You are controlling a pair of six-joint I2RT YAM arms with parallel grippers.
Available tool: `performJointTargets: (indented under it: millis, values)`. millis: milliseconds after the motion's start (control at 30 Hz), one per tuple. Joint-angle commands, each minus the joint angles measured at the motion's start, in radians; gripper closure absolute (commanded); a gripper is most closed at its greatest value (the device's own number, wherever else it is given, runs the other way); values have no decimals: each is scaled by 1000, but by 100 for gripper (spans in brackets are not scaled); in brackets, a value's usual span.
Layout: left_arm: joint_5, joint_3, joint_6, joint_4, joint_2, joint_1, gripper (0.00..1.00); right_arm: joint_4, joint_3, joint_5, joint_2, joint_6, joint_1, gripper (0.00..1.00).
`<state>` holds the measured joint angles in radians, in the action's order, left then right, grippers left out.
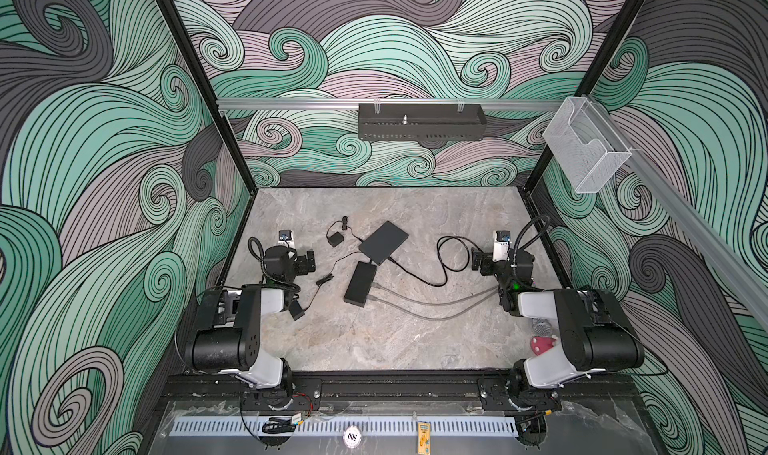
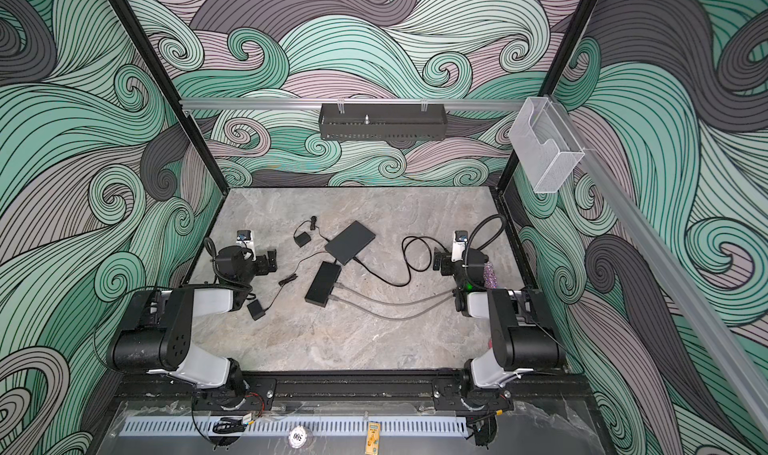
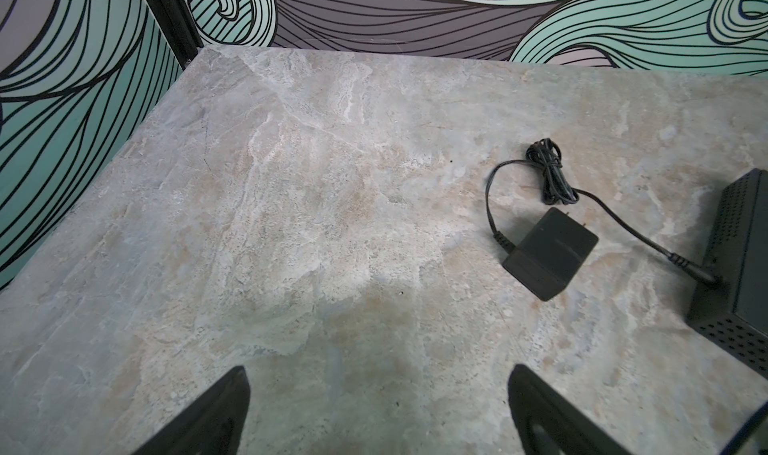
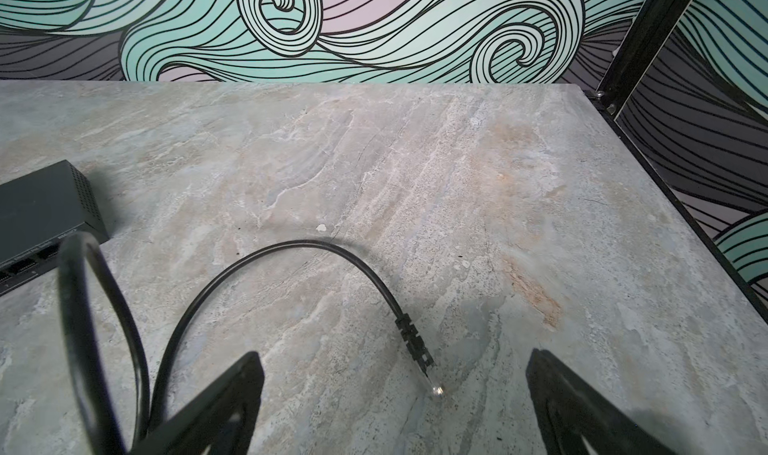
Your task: Insert the plug into the switch port
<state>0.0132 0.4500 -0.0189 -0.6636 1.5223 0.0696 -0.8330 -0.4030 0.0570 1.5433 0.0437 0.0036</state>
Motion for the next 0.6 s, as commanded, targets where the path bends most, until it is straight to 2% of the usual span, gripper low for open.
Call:
performJointTargets:
  millis: [0, 567]
  values:
    - [-6, 27, -10, 12, 2, 6, 1, 1, -10, -30, -2, -8, 10, 1]
    - [-5, 27, -9, 12, 3, 6, 1, -4, -5, -58, -4, -6, 21, 1]
